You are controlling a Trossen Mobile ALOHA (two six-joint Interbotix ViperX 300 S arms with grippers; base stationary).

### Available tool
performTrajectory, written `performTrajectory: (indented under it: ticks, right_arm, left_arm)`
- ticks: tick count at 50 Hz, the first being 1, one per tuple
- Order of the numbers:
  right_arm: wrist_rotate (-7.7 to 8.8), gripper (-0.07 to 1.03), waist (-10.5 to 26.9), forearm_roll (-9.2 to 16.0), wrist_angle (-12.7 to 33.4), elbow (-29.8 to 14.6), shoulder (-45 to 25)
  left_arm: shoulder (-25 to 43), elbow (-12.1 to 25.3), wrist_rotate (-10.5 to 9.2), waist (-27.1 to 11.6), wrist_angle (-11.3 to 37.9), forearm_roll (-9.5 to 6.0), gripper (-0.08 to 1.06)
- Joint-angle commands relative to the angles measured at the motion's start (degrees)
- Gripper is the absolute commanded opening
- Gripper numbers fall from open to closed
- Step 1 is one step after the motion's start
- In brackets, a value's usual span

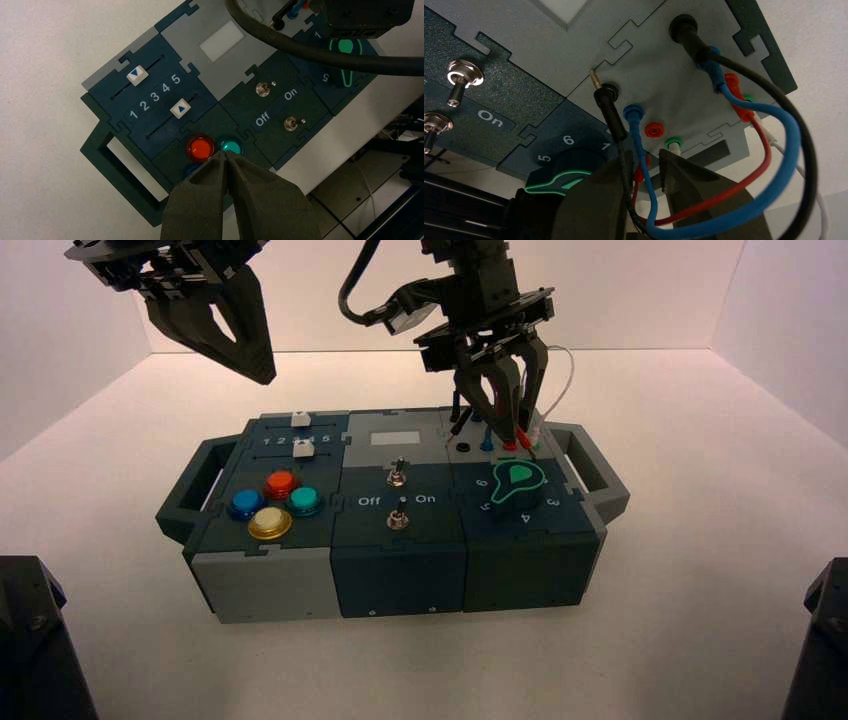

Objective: Insert the red wire.

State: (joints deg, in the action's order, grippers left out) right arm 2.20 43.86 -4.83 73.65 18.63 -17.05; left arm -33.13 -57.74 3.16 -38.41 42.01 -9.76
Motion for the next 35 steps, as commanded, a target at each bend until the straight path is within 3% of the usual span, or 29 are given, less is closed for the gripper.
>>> performTrajectory:
  ticks: [1,7,21,35]
  right_arm:
    - [-0.09,0.17,-0.09,-0.09,0.26,-1.32,0.79]
    - [0.09,-0.03,-0.09,-0.26,-0.62,-1.32,0.97]
    - [-0.35,-0.02,-0.18,-0.88,-0.79,-1.93,2.9]
    - [-1.85,-0.02,-0.18,-2.2,-1.32,-1.05,5.71]
  left_arm:
    - [-0.44,1.76,0.35,-0.26,-0.26,0.18,-0.03]
    - [-0.44,1.85,0.35,-0.18,-0.26,0.18,-0.03]
    - [-0.35,1.85,0.35,-0.18,-0.26,0.18,-0.03]
    - [-0.44,1.85,0.26,-0.18,-0.26,0.26,-0.03]
